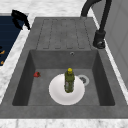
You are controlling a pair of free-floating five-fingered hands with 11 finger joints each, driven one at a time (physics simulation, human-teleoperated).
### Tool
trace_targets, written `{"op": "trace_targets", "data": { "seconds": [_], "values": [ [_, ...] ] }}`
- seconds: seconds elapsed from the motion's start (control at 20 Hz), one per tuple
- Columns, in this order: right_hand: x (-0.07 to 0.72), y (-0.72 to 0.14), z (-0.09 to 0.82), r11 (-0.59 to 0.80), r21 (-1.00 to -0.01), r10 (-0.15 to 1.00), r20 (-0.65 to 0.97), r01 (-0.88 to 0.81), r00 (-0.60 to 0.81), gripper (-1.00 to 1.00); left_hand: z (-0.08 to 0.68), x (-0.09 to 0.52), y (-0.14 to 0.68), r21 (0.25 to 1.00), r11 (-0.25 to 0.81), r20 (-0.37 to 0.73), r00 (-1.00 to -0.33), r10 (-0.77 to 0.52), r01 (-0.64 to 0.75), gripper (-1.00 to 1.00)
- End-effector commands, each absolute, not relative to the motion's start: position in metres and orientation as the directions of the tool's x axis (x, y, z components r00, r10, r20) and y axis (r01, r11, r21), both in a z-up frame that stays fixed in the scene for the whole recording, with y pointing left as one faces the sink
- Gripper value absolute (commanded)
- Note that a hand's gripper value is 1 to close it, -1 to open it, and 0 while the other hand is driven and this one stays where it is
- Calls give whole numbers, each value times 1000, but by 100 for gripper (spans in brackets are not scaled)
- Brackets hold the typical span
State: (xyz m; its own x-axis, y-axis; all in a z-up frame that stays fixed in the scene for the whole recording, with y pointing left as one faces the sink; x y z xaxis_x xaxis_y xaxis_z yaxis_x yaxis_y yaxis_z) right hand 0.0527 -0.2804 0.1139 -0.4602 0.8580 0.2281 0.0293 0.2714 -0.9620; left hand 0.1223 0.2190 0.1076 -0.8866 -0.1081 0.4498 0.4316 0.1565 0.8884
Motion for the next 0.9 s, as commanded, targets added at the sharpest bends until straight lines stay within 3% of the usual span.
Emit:
{"op": "trace_targets", "data": {
  "seconds": [0.0, 0.85],
  "values": [
    [46, -280, 107, 225, -974, 876, 200, 6, -439, -100, 108, 122, 219, 888, 156, 450, -887, -108, 432, 0],
    [72, -280, 193, 206, -977, 903, 211, -54, -373, -100, 108, 122, 219, 888, 156, 450, -887, -108, 432, 0]
  ]
}}
